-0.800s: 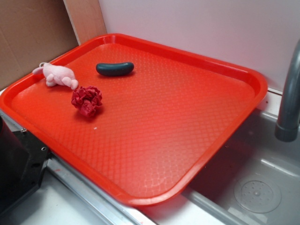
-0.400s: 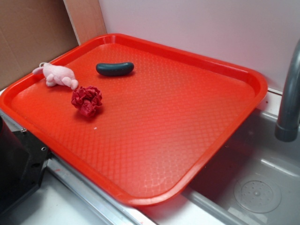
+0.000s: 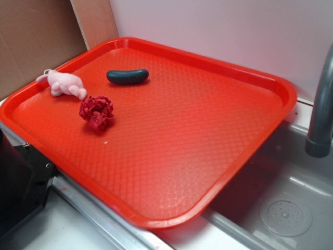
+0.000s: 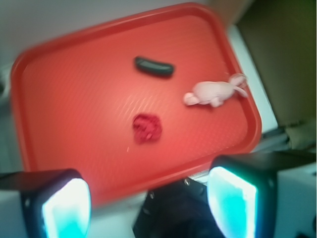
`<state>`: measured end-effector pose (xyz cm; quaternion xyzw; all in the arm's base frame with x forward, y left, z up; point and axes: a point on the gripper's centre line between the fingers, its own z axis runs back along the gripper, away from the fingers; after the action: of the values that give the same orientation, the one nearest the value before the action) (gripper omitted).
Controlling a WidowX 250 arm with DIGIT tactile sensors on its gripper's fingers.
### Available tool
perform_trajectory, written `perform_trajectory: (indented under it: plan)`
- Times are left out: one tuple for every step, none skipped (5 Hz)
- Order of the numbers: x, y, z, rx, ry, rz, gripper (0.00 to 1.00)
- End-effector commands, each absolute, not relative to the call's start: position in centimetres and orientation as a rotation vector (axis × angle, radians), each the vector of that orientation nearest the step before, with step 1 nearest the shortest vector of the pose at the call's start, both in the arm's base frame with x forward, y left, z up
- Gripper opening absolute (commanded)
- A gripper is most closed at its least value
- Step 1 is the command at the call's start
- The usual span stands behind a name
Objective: Grab the pink bunny.
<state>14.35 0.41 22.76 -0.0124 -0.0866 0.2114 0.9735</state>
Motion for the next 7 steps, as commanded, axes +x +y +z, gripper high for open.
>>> perform_trajectory:
  plan:
    - [16.7, 6.0, 19.7, -0.017, -0.205, 0.939, 1.00]
    - [16.9, 8.7, 17.1, 0.007, -0.256, 1.187, 1.00]
    - [17.0, 10.1, 14.7, 0.065, -0.273, 1.432, 1.00]
    - [17.7, 11.9, 11.1, 0.207, -0.349, 1.596, 1.00]
    - [18.0, 13.4, 8.5, 0.291, -0.382, 1.611, 1.00]
    - [18.2, 14.6, 6.1, 0.323, -0.388, 1.610, 1.00]
    - [18.9, 15.3, 4.2, 0.327, -0.378, 1.607, 1.00]
